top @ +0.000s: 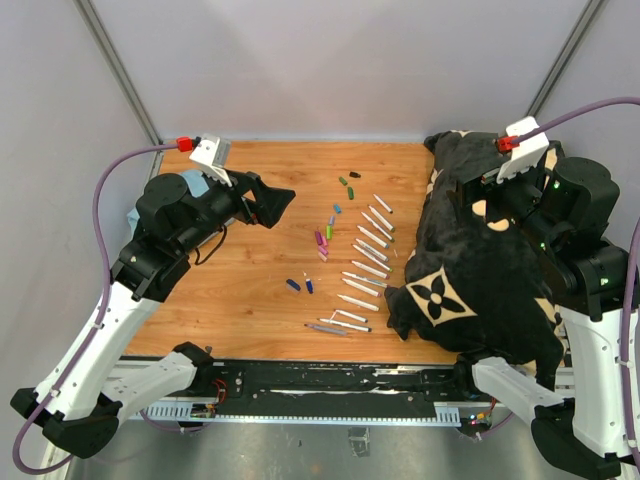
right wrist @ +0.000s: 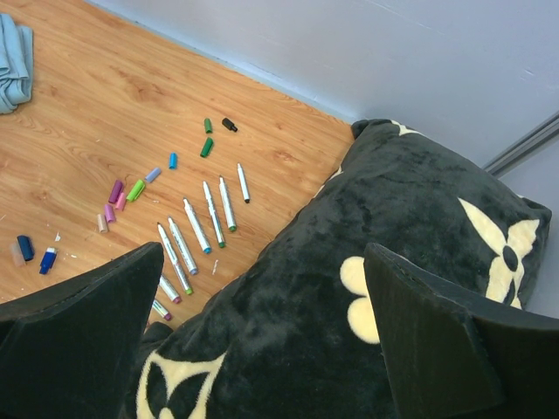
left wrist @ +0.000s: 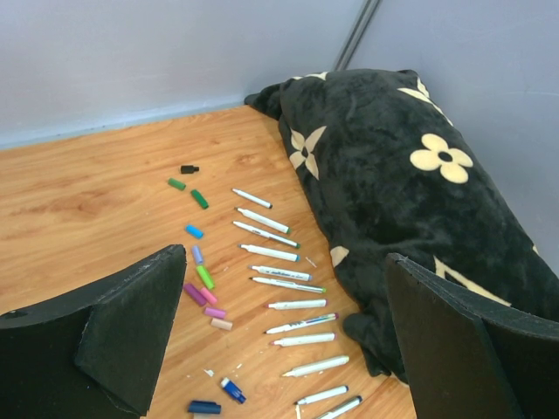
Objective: Open the pen caps
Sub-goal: Reset both arms
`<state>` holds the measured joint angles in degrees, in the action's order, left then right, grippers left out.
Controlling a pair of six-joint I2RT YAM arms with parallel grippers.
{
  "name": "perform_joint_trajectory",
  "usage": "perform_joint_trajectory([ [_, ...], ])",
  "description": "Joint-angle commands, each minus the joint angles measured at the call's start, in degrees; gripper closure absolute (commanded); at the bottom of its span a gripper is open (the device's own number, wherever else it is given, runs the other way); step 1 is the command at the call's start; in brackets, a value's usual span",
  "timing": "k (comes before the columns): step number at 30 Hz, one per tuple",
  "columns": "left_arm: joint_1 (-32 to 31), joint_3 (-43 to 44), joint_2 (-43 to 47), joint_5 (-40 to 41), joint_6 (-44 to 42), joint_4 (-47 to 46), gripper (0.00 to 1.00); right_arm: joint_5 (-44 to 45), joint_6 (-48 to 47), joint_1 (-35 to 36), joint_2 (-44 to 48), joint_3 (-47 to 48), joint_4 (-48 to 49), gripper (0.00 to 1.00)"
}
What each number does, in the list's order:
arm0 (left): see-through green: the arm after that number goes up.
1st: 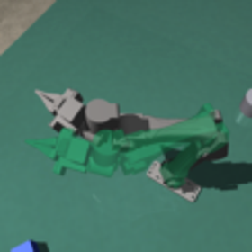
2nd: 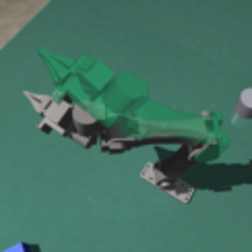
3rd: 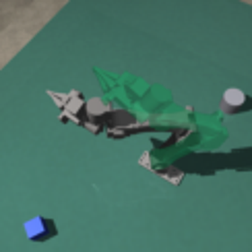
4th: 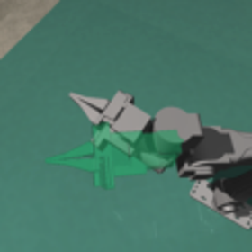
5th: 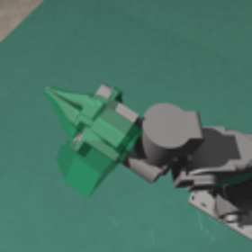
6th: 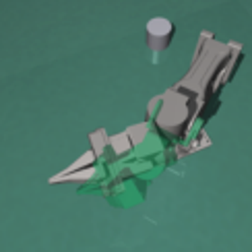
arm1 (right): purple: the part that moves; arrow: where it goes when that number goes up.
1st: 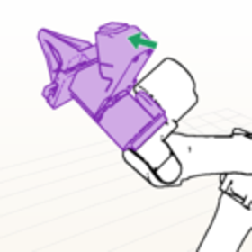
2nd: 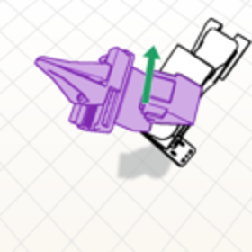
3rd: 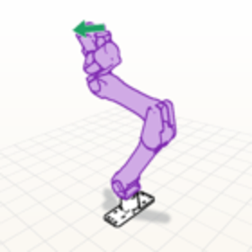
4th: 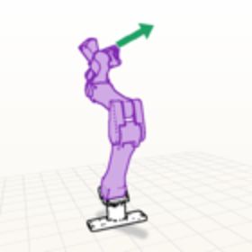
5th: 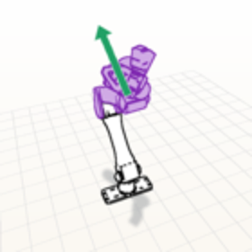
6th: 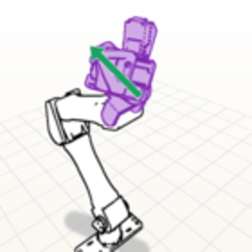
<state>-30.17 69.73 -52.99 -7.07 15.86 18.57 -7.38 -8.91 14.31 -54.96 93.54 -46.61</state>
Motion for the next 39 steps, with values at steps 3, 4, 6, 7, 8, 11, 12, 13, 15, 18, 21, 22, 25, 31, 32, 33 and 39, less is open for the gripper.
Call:
perform_joint_trajectory([
  [3,0.29,-0.56,-0.02,0.32,-0.67,-1.47,0.01,1.09,1.04,-0.84,0.55,-0.37,0.21,0.02],
  [4,0.29,-0.54,-0.06,0.3,-0.65,-1.51,0.01,1.05,1.0,-0.79,0.48,-0.41,0.29,0.02],
  [6,0.29,-0.51,-0.01,0.32,-0.65,-1.52,0.01,1.09,1.0,-0.86,0.47,-0.44,0.29,0.02],
  [7,0.29,-0.51,-0.01,0.35,-0.65,-1.52,0.01,1.08,1.04,-0.85,0.47,-0.43,0.29,0.02],
  [8,0.29,-0.54,-0.02,0.24,-0.65,-1.52,0.01,1.05,1.0,-0.83,0.5,-0.34,0.29,0.02],
  [11,0.25,-0.49,-0.01,0.22,-0.65,-1.58,0.01,1.08,0.83,-0.8,0.47,-0.5,0.29,0.02],
  [12,0.29,-0.52,-0.07,0.22,-0.65,-1.59,0.01,1.21,0.82,-0.85,0.47,-0.47,0.35,0.02],
  [13,0.29,-0.5,-0.09,0.15,-0.65,-1.6,0.01,1.27,0.82,-0.84,0.47,-0.54,0.34,0.02],
  [15,0.29,-0.53,-0.19,0.05,-0.61,-1.6,0.01,1.38,0.74,-0.85,0.55,-0.56,0.32,0.02],
  [18,0.29,-0.75,-0.18,-0.05,-0.56,-1.81,0.01,1.41,0.82,-0.82,0.55,-0.65,0.34,0.02],
  [21,0.25,-1.3,-0.36,-0.29,-0.56,-2.54,0.01,1.8,0.74,-0.71,0.32,-0.8,0.36,0.02],
  [22,0.29,-1.35,-0.5,-0.43,-0.56,-2.61,0.01,1.9,0.73,-0.72,0.15,-0.81,0.35,0.02],
  [25,0.29,-1.38,-1.03,-1.06,-0.4,-2.91,0.01,2.08,0.69,-0.72,0.03,-1.21,0.65,0.02],
  [31,0.29,-1.69,-1.26,-2.26,0.43,-3.68,0.01,3.36,0.03,-0.77,0.76,-1.6,0.9,0.02],
  [32,0.29,-1.79,-1.24,-2.45,0.48,-3.78,0.01,3.48,-0.23,-0.73,0.88,-1.67,0.92,0.02],
  [33,0.29,-1.84,-1.28,-2.55,0.62,-3.92,0.01,3.51,-0.5,-0.75,0.9,-1.81,0.92,0.02],
  [39,0.29,-2.2,-1.5,-3.57,0.93,-4.62,0.01,3.71,-2.02,-0.77,0.84,-1.76,0.88,0.02],
])
